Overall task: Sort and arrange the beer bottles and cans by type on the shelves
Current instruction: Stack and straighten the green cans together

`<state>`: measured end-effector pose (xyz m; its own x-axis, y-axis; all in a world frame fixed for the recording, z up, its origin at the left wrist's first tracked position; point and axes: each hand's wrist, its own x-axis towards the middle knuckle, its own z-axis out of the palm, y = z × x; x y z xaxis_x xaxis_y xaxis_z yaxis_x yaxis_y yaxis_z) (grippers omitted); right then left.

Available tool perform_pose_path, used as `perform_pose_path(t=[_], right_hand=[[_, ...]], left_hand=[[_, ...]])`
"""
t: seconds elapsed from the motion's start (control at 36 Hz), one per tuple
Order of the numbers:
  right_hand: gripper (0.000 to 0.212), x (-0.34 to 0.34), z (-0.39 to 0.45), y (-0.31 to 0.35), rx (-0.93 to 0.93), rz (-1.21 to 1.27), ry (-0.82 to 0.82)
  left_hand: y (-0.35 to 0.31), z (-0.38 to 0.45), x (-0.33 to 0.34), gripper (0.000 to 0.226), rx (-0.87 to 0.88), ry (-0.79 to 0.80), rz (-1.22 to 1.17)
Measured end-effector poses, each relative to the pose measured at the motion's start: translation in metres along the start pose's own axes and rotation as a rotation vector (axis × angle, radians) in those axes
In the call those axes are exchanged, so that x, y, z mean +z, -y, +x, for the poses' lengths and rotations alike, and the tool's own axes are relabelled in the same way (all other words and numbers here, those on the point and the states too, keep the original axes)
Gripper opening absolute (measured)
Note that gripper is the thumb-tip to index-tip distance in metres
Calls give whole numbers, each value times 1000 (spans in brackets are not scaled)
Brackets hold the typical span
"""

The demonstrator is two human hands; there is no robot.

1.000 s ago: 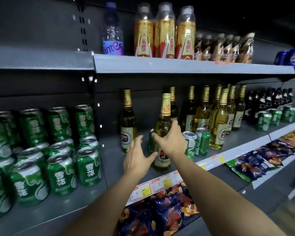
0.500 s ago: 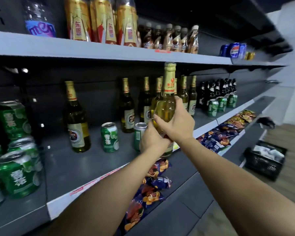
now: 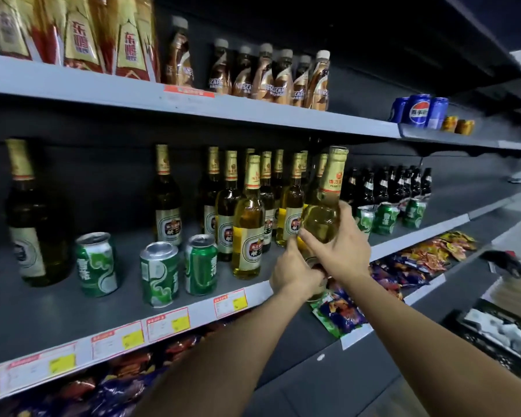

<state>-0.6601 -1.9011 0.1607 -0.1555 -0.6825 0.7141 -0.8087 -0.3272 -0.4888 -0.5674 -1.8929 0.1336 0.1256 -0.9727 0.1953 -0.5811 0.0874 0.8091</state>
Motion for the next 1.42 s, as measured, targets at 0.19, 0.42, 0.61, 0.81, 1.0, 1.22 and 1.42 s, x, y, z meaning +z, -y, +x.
perform_pose_path(t=[0.19, 0.42, 0.61, 0.81, 1.0, 1.22, 1.42], right_hand=[[89, 39, 52, -25, -28, 49, 68], [88, 86, 88, -46, -13, 98, 195], [90, 113, 101, -62, -20, 140, 294], [93, 125, 110, -72, -33, 208, 332], [94, 130, 106, -76, -37, 284, 360], [106, 124, 112, -83, -99, 209, 446], [105, 116, 115, -92, -125, 198, 476]], left_hand=[[-1, 65, 22, 65, -36, -70, -54], [17, 122, 39, 77, -109, -108, -1], [28, 140, 50, 78, -150, -140, -4], [29, 146, 57, 84, -178, -165, -41], [29, 141, 65, 87, -205, -197, -78], [28, 128, 74, 81, -195, -311, -59], [38, 107, 85, 63, -185, -471, -1]])
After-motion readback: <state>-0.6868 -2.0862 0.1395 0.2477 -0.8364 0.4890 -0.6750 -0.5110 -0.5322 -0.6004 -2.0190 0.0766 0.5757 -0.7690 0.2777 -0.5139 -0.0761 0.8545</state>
